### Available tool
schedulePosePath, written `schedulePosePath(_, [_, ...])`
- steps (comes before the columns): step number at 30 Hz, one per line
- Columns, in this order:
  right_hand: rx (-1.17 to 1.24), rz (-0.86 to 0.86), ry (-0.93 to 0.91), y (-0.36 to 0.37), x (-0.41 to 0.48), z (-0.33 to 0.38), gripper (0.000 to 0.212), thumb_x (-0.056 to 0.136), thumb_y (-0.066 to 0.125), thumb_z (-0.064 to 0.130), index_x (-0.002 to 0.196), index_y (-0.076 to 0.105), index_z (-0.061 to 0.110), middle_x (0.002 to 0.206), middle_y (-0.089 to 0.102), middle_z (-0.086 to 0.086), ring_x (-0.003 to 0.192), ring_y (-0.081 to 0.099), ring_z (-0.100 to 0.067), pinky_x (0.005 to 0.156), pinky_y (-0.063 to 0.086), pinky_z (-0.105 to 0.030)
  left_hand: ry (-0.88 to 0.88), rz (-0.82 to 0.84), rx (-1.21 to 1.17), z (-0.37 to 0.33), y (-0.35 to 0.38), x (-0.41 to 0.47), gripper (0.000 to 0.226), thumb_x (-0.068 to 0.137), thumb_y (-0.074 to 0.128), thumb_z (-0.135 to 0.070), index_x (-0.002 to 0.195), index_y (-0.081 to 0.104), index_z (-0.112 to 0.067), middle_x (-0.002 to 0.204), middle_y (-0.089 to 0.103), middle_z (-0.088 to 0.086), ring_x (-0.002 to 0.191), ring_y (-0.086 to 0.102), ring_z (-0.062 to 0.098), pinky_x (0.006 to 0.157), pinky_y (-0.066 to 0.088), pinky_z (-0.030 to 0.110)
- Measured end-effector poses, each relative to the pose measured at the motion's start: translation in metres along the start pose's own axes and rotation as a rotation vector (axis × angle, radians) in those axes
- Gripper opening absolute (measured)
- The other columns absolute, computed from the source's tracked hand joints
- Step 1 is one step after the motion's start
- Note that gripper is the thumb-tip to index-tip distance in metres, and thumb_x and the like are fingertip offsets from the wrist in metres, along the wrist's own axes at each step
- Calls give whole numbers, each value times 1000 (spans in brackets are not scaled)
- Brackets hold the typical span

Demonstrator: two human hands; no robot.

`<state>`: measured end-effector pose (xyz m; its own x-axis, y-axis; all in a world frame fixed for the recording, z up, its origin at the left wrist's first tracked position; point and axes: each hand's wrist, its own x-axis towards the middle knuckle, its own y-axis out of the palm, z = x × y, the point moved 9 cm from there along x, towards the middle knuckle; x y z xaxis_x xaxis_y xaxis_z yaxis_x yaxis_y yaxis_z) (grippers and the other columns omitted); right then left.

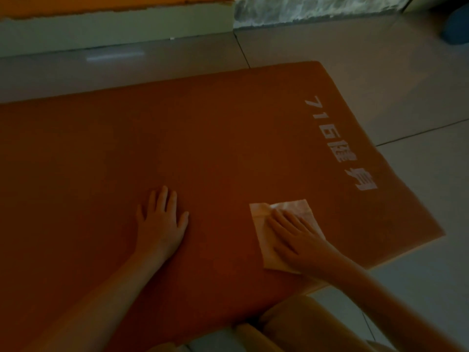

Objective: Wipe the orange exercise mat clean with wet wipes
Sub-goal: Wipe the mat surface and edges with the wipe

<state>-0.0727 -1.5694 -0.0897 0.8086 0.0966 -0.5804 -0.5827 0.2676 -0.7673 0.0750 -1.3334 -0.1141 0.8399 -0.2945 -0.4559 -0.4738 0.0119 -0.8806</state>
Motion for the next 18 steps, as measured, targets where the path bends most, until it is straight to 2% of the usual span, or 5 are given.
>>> schedulePosePath(4, [-74, -36, 124, -13, 30, -45, 111, 55, -42, 75, 149, -17, 22, 154, -25, 0, 145, -18, -23, 115, -8, -41, -3, -15, -9, 0, 0, 3, 66, 100, 20, -52, 155, 3, -20, 162, -9, 1, 148, -9, 23, 119, 1, 51])
schedulePosePath(7, [-93, -103, 185, -26, 72, -39, 96, 70, -25, 61, 153, -5, 17, 160, -13, -8, 147, -11, -30, 117, -2, -48, -7, -7, 4, 1, 2, 4, 66, 100, 20, -52, 155, 2, -21, 162, -10, 1, 148, -10, 23, 119, 2, 51])
schedulePosePath(9, [-76, -95, 107, -25, 86, -13, 91, 71, -21, 56, 153, -7, 20, 159, -17, -3, 146, -15, -26, 116, -6, -47, -9, 10, -3, 1, 3, 4, 66, 100, 21, -52, 155, 0, -21, 161, -12, 0, 148, -11, 23, 119, 1, 51])
schedulePosePath(13, [-72, -30, -103, -16, 67, 22, 90, 76, -17, 70, 152, -8, 24, 146, -27, 10, 136, -26, -9, 111, -16, -34, -10, 17, -7, 0, 3, 4, 67, 100, 21, -52, 155, -2, -22, 161, -14, 0, 148, -14, 23, 119, -1, 50])
schedulePosePath(18, [-104, -81, 37, -37, 99, -14, 80, 84, -11, 59, 153, -8, 20, 159, -17, -1, 147, -11, -20, 117, -6, -39, -14, -4, -9, 1, 6, 5, 68, 97, 9, -56, 155, -1, -22, 161, -15, 0, 147, -14, 23, 118, -2, 51])
